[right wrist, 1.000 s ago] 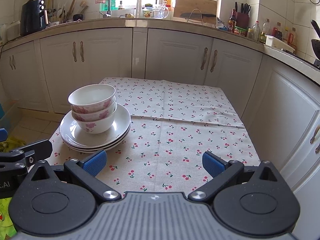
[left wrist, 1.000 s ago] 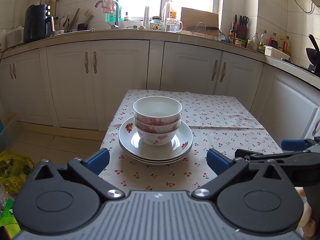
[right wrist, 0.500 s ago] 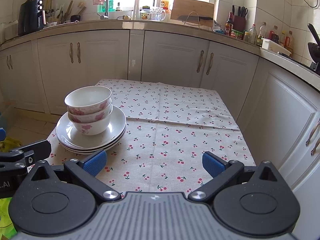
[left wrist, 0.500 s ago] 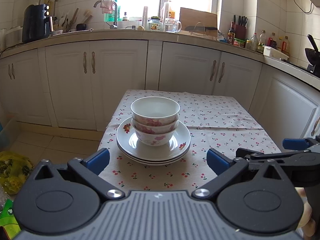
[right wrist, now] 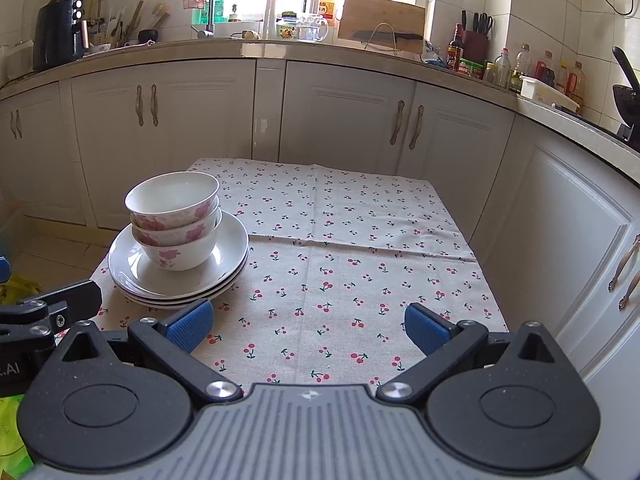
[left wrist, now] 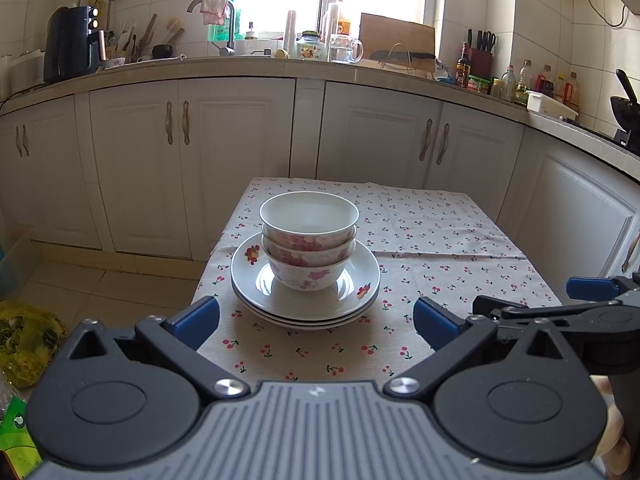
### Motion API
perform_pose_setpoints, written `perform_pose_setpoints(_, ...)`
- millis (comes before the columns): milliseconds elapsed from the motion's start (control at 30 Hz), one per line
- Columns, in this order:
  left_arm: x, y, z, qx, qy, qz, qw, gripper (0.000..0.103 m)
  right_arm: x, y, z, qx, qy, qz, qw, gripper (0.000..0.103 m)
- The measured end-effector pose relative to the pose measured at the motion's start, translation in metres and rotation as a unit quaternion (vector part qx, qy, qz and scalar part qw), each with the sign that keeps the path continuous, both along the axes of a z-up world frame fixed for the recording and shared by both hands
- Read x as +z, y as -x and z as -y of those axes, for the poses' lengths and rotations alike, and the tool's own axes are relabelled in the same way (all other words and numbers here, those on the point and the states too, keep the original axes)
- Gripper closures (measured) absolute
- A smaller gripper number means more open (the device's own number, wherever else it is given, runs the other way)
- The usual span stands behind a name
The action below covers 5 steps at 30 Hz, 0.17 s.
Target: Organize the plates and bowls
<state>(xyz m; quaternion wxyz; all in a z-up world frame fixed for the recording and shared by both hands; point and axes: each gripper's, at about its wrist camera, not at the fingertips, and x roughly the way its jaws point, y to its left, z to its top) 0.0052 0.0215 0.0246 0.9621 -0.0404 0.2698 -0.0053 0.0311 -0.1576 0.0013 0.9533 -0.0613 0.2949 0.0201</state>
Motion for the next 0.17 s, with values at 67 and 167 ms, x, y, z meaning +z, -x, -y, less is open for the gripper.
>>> perform_pose_setpoints(67, -0.0004, -0.0001, 0.0005, 0.000, 0.000, 0.000, 1.0000, 0.001, -0.0002, -0.0001, 0.0003, 0.000, 0.001, 0.000, 1.000, 0.000)
perform_pose_setpoints(167, -0.0009, -0.0008, 0.0001, 0.000, 0.002, -0.002, 1.0000, 0.001, -0.0003, -0.0001, 0.0007, -0.002, 0.001, 0.000, 1.000, 0.000)
